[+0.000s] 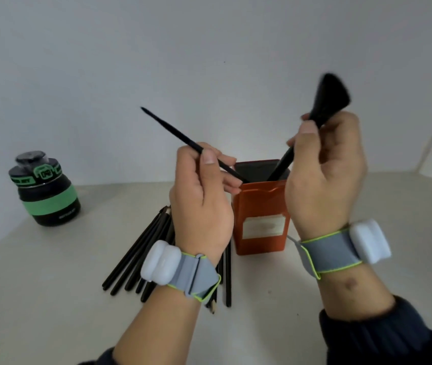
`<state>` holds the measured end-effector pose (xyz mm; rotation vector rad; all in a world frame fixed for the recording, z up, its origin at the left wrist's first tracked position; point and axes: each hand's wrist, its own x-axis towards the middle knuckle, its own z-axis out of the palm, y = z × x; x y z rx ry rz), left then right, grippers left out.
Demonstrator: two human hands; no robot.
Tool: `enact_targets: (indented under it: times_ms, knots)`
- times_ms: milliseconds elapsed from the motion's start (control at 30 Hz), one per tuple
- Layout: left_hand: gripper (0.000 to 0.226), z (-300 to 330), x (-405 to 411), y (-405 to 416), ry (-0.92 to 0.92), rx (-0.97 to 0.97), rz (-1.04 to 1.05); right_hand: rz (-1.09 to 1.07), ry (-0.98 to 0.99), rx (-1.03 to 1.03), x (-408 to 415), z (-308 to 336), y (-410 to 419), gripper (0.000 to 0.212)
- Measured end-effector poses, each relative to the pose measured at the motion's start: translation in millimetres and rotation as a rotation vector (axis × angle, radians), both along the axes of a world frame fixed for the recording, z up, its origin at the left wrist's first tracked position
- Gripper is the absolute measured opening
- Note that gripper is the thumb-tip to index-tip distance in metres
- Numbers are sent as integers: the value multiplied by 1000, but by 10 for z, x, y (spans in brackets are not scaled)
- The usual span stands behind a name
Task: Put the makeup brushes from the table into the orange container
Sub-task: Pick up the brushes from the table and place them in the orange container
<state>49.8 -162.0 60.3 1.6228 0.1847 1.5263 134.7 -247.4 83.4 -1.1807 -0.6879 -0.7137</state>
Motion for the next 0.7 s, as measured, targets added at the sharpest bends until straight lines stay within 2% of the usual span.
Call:
enact_targets:
  times_ms: [67, 133, 233, 300, 367, 433, 533, 700]
  knots:
    - [24, -49, 30, 11, 70, 0, 32, -22, 2, -101, 35, -61, 50, 7]
    - [28, -89, 44, 1, 149, 14, 62, -29, -11, -219, 63, -121, 88, 20]
    - [21, -118, 63, -8, 221, 40, 58, -33, -58, -361, 71, -178, 126, 34]
    - [10, -116, 62, -14, 217, 25, 9, -37, -85, -407, 61, -196, 137, 29]
    - [28, -113, 59, -10, 195, -15, -42, -13, -85, -427, 40, -206, 139, 18]
    - [33, -111, 53, 0, 181, -32, -70, -20, -98, -455, 20, -211, 142, 15]
    - [11, -129, 58, 33, 183, 14, -34, -129, -160, -494, 9, -211, 159, 14]
    - [14, -146, 76, 51, 229, 61, 93, -199, -219, -475, -6, -250, 176, 16]
